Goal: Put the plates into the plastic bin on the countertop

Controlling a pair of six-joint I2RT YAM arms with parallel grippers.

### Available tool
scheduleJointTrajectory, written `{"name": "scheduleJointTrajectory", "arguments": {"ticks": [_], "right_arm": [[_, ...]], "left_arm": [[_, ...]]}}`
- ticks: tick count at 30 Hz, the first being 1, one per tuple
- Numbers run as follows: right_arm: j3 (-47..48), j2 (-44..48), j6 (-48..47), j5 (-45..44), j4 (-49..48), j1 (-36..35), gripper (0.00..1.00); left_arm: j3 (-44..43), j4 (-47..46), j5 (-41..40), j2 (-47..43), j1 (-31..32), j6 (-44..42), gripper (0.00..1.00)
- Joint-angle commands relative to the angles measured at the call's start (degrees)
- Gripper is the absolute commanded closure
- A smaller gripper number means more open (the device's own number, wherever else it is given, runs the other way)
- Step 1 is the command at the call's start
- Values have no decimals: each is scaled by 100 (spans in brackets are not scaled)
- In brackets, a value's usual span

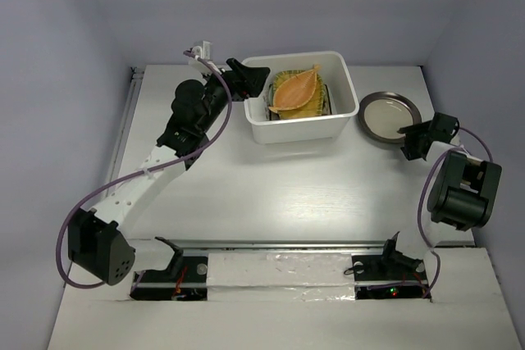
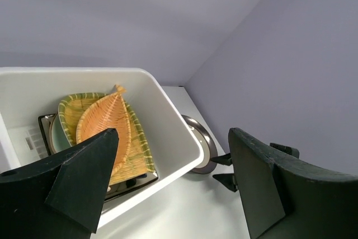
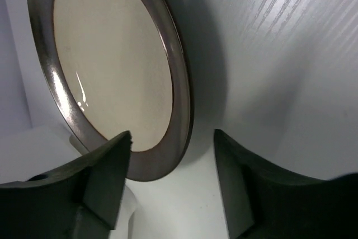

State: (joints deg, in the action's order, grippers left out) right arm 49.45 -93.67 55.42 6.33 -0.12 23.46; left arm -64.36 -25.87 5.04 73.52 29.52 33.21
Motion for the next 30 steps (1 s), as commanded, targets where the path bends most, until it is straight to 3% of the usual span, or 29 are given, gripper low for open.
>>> {"name": "scheduleJointTrajectory", "arguments": {"ticks": [1,4,8,12,19,24,25,26,28,29,30], "right_arm": [[328,-256,302,281,-269,9,37],[530,-424,496,220,-15,9,40],[373,-529,1091,456,-145,-43,35],[758,-846,1234,238,354,-202,45],[697,-977,1621,132,153,-386,43],[970,-1083,1770,-131,548,-492,41],[970,-1075,1805,-175,557,-492,45],[970,-1066,1875,-219,583,-544,58],[961,-1022,1946,-369,601,-605,66],[961,-1022,2025,-386,644,-606,83],[979,-1031,2034,-395,671,-606,89]], "left_arm": [[99,-366,-38,-328,19,-122,23],[134,-340,-178,-469,19,-166,23],[99,-375,-363,-566,19,-140,23],[-33,-165,-372,-531,19,-227,23],[169,-366,-610,-742,19,-210,24],[257,-384,-697,-865,19,-236,24],[301,-401,-706,-926,19,-245,24],[327,-428,-715,-970,19,-245,24],[389,-437,-732,-1084,19,-271,25],[398,-419,-750,-1128,19,-289,25],[415,-384,-828,-1190,19,-315,25]]}}
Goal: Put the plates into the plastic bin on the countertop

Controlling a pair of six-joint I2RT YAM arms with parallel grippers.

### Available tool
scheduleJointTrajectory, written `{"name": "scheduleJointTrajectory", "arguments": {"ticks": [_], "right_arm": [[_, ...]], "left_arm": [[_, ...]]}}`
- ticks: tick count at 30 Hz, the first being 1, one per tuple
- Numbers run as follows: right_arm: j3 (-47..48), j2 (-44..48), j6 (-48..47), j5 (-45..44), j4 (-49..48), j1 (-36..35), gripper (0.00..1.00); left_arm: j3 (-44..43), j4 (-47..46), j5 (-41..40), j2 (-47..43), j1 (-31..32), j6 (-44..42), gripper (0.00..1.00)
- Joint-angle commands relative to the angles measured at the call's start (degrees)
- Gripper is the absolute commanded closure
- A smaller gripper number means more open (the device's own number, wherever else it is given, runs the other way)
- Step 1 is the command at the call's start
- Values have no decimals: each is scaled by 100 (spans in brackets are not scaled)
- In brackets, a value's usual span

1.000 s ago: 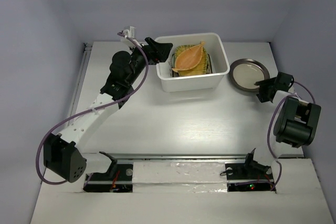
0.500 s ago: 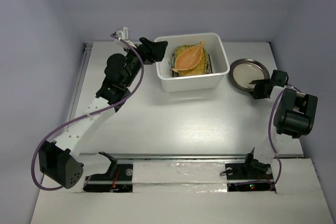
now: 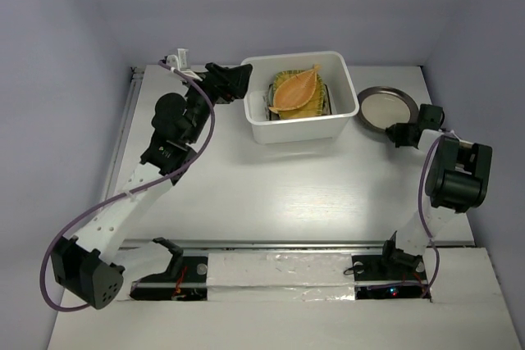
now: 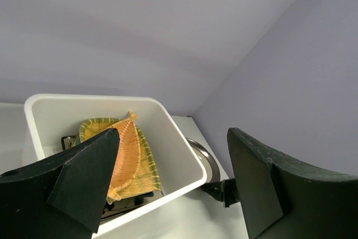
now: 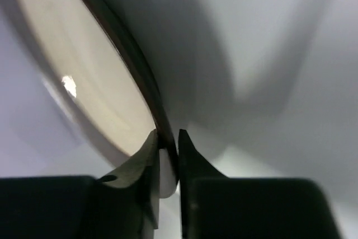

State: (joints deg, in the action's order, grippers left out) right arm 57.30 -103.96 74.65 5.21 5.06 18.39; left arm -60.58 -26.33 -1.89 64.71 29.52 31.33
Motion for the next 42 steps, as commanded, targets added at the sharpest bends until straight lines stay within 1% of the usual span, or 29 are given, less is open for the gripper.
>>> {"name": "scheduleJointTrajectory", "arguments": {"ticks": [1,3,8,11,12,14,20,22,26,29,30,32,33,35,36,38,39,42], "right_arm": [[211,-1,111,-301,171,-99,92],[124,51,146,-319,48,-99,100],[-455,385,208,-363,-882,-99,100],[-764,885,94,-495,-1191,-99,100],[-773,1156,50,-704,-1209,-99,100],[-764,1447,-56,-741,-1357,-47,100],[-667,2564,-749,-601,-1683,121,100],[-624,2836,-899,-470,-1684,243,100],[-335,3766,-1338,-284,-1596,244,100],[-88,4102,-1506,110,-1552,244,100],[104,4216,-1593,503,-1534,244,100],[299,4235,-1708,996,-1455,244,100],[447,4192,-1813,1504,-1412,183,100],[536,4156,-1910,1885,-1341,25,100],[546,4156,-1963,2174,-1384,-220,100],[659,4060,-2033,2396,-1377,-537,100],[764,3998,-2164,2484,-1298,-913,100],[1221,3638,-2358,2563,-1130,-1468,100]], "left_arm": [[89,-286,-180,-449,19,-188,25],[186,-268,-276,-599,19,-198,25],[380,-198,-171,-995,19,-171,27],[485,-92,13,-1092,19,-57,28],[546,-127,118,-1127,19,39,28],[730,-136,163,-1258,19,127,28],[1108,92,382,-1706,19,303,29],[1197,136,496,-1864,19,356,28],[1382,250,602,-2067,19,409,28],[1460,347,655,-2217,19,400,28],[1496,356,716,-2252,19,400,28],[1601,461,795,-2348,19,409,28],[1645,514,848,-2383,19,409,29],[1820,655,883,-2541,19,365,29],[1900,725,866,-2620,19,330,30],[2110,927,761,-2875,19,295,32],[2172,1006,665,-2963,19,286,32],[2305,1287,541,-3236,19,207,33]]}}
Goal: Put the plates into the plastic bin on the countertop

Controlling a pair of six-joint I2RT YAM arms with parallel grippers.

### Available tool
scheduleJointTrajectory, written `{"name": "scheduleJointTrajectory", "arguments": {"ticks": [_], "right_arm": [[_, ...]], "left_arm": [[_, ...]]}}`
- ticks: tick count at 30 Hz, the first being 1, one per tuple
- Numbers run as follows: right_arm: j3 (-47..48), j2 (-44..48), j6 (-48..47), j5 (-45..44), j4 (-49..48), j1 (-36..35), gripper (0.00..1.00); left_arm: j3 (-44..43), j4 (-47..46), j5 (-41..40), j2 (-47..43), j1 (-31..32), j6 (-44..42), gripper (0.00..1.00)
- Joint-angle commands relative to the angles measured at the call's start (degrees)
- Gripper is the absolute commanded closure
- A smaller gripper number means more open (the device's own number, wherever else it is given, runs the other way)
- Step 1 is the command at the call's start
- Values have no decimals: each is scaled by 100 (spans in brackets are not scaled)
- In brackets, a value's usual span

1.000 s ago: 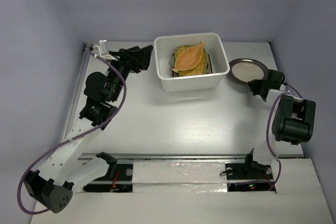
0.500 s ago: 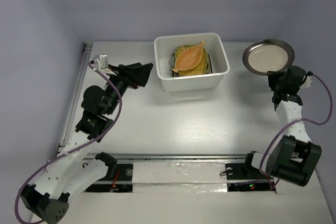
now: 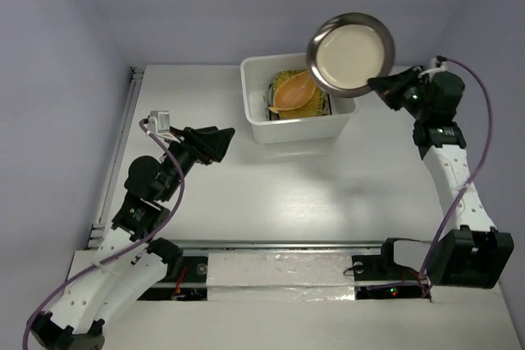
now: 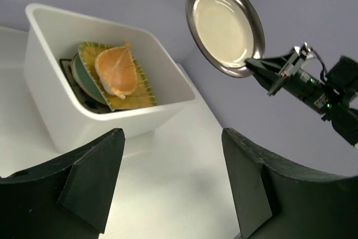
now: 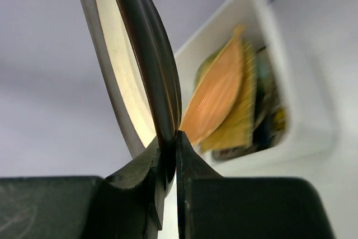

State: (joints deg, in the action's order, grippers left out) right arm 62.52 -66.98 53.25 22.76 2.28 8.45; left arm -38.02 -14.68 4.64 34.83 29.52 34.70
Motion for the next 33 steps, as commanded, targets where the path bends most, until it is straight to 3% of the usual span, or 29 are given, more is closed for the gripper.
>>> {"name": "scheduleJointTrajectory", "arguments": {"ticks": [1,12,30,33], "right_arm": [[778,-156,-202,835,-913,-737,100],[1885,-1756,-298,923,-703,-1459,100],[2106,-3391,71,738,-668,-1618,100],[2132,-3488,-25,712,-537,-1618,90]], "left_arm": [[66,280,-122,-318,19,-147,33],[418,817,-412,-749,19,-332,32],[410,861,-412,-749,19,-358,32],[374,905,-412,-776,19,-376,32]]}}
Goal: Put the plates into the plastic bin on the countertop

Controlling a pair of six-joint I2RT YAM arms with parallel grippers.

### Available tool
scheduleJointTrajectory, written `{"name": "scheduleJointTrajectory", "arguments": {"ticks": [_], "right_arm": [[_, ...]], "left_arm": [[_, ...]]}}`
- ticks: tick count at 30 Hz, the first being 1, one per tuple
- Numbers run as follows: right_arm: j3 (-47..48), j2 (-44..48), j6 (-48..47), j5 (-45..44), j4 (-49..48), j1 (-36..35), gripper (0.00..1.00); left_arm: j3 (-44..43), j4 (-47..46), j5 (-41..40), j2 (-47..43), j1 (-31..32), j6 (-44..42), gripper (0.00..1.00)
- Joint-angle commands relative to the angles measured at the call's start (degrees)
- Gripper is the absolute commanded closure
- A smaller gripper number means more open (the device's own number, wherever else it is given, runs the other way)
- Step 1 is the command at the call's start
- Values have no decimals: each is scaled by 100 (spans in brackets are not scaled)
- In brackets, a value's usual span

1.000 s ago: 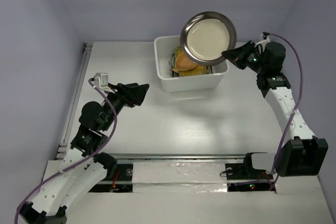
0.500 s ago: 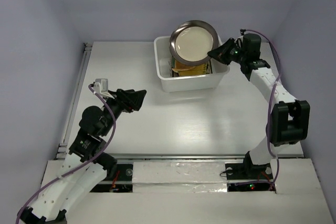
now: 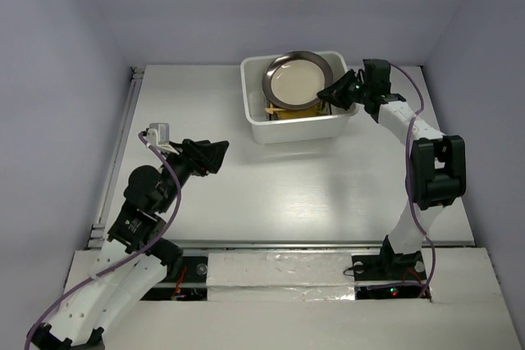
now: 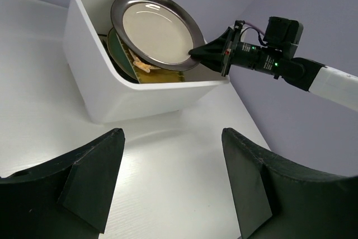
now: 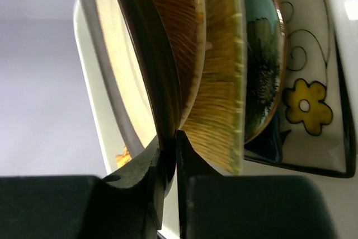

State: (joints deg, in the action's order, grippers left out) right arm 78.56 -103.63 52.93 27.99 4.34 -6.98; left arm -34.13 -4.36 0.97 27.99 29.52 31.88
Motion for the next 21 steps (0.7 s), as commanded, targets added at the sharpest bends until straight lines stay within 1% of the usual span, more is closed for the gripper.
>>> {"name": "scheduleJointTrajectory", "arguments": {"ticks": [1,2,4,5,6,7,8,10,11,12,13,15,16,17,21], "right_arm": [[572,116,-28,172,-672,-75,85],[590,89,-63,163,-628,-75,77],[616,54,-177,93,-461,-127,66],[616,45,-204,75,-452,-128,59],[616,54,-273,67,-434,-128,57],[616,63,-300,-21,-251,-128,54],[616,106,-335,-74,-215,-128,45],[616,142,-450,-179,-92,-128,38],[538,177,-467,-188,-65,-128,32],[459,273,-441,-171,-160,-128,31],[397,317,-424,-145,-222,-128,27],[196,457,-415,-75,-327,-128,14],[107,510,-415,-92,-346,-128,10],[11,589,-423,-135,-372,-128,8],[-245,1011,-730,-496,-162,-128,7]], "left_arm": [[-41,-109,-36,-92,19,-94,32],[-59,-109,-36,-83,19,-94,32],[-85,-100,-9,-92,19,-94,32],[-94,-91,-9,-92,19,-94,32],[-103,-83,-18,-109,19,-94,32],[-103,-91,-27,-135,19,-85,32],[-94,-100,-36,-136,19,-68,32],[-120,-126,-1,-118,19,-68,32],[-155,-126,17,-101,19,-76,32],[-173,-118,-27,-74,19,-129,32],[-199,-31,-36,-31,19,-129,32],[-217,31,17,-13,19,-164,31],[-243,75,0,-13,19,-173,31],[-356,110,-27,-13,19,-208,31],[-533,207,-45,-65,19,-279,30]]}}
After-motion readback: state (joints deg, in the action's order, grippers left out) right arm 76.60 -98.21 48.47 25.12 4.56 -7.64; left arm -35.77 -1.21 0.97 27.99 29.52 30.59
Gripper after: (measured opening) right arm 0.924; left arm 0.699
